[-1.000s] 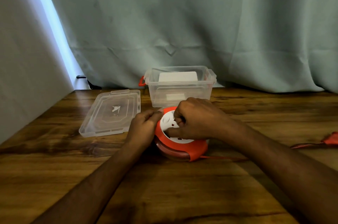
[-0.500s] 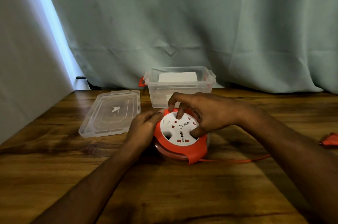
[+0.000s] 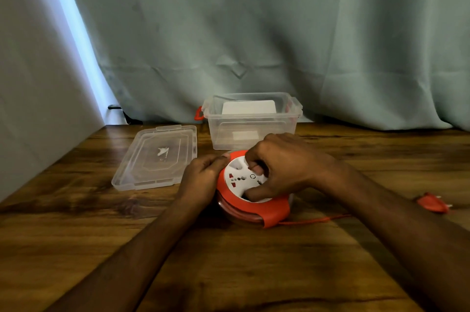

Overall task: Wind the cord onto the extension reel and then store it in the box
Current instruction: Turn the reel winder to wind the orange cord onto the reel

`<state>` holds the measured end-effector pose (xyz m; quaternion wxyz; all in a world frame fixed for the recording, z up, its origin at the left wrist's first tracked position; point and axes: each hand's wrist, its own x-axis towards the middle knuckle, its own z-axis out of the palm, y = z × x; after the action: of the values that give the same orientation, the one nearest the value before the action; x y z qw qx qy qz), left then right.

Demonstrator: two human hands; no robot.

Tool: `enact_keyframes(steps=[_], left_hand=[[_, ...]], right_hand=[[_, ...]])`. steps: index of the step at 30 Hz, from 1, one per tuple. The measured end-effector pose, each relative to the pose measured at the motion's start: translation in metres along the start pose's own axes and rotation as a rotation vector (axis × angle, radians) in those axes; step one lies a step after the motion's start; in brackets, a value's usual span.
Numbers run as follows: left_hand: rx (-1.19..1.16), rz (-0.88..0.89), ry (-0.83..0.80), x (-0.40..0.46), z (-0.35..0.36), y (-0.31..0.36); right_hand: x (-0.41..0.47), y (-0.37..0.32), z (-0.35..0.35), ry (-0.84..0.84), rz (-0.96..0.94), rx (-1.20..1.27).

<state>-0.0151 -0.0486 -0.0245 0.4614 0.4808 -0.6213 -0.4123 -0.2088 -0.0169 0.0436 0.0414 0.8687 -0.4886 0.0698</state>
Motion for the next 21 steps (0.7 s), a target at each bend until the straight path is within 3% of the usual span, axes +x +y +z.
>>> enact_keyframes(steps=[6,11,16,21], left_hand=[[-0.045,-0.013,0.001,0.0,0.0,0.002],[-0.052,-0.056,-0.017,0.0,-0.002,0.005],[-0.018,-0.053,-0.07,-0.003,-0.003,0.007],[-0.038,-0.07,-0.113,-0.003,-0.005,0.006]], right_hand=[[0.003,-0.009,0.0,0.016,0.05,-0.051],[0.0,-0.002,-0.022,0.091,-0.034,-0.187],[-0.002,0.007,-0.029,-0.12,-0.061,0.056],[0.0,0.01,-0.023,-0.164,-0.055,0.138]])
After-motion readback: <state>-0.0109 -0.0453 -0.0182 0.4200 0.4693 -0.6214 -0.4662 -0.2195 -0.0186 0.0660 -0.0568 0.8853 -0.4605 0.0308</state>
